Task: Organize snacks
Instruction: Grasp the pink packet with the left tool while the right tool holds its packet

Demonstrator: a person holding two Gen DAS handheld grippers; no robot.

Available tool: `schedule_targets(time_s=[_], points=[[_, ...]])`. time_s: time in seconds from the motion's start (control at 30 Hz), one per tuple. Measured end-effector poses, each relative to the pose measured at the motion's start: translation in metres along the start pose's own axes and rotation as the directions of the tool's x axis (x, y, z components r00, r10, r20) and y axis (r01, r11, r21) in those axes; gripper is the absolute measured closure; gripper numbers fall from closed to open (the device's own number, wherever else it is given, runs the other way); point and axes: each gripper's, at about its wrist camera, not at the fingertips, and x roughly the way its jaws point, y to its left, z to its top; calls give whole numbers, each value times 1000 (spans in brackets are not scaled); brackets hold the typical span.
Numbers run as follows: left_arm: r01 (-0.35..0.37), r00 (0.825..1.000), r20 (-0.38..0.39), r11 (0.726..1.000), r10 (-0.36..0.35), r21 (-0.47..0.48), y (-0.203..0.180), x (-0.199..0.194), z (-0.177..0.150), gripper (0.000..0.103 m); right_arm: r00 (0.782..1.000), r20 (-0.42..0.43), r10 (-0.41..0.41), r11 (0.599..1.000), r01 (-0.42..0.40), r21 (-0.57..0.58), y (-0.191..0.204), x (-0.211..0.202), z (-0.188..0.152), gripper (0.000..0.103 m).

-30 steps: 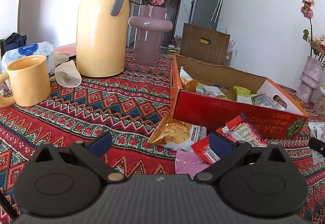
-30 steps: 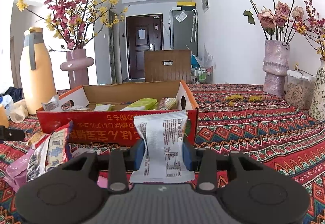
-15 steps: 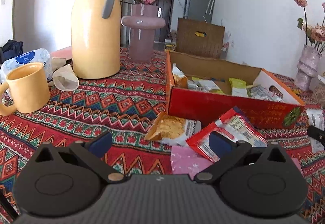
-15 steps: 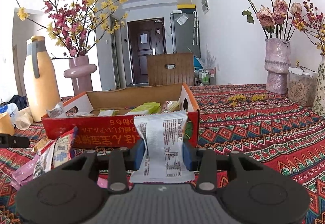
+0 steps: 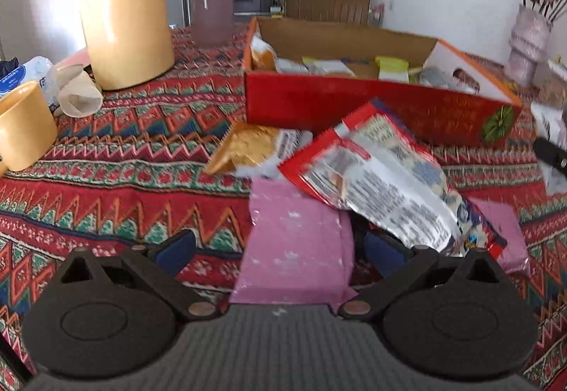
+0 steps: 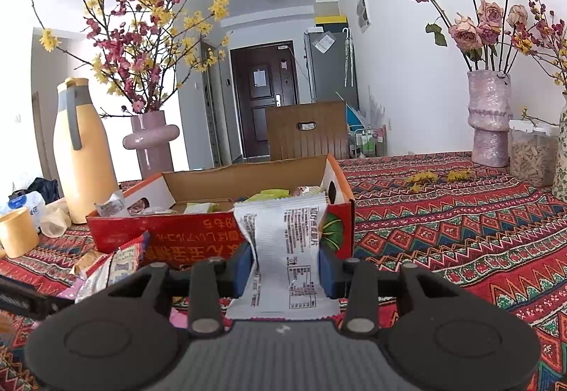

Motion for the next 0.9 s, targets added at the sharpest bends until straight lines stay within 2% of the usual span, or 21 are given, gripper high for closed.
schedule_targets(time_s=[0.1,0.17,0.33,0.37,0.9], points=[[-15,999,-29,1000,15,2,-5,6,-2,4,1000,6,6,1000,-6,2,0,-1,0,64],[-23,999,-23,1000,23,1,-6,6,-3,7,1000,9,10,1000,-10,4,0,-2,0,64],[-22,1000,-1,1000,22,4,-7,2,-3,29,1000,13,16,1000,-16,5,0,-3,0,64],[-23,1000,6,1000,23,9,-7,0,-3,37,1000,12,16,1000,-16,5,0,-3,0,64],[-16,997,78,999,20,-48,22,-32,-11,41,1000,5,-5,1000,5,-25,6,-1,-1,64]])
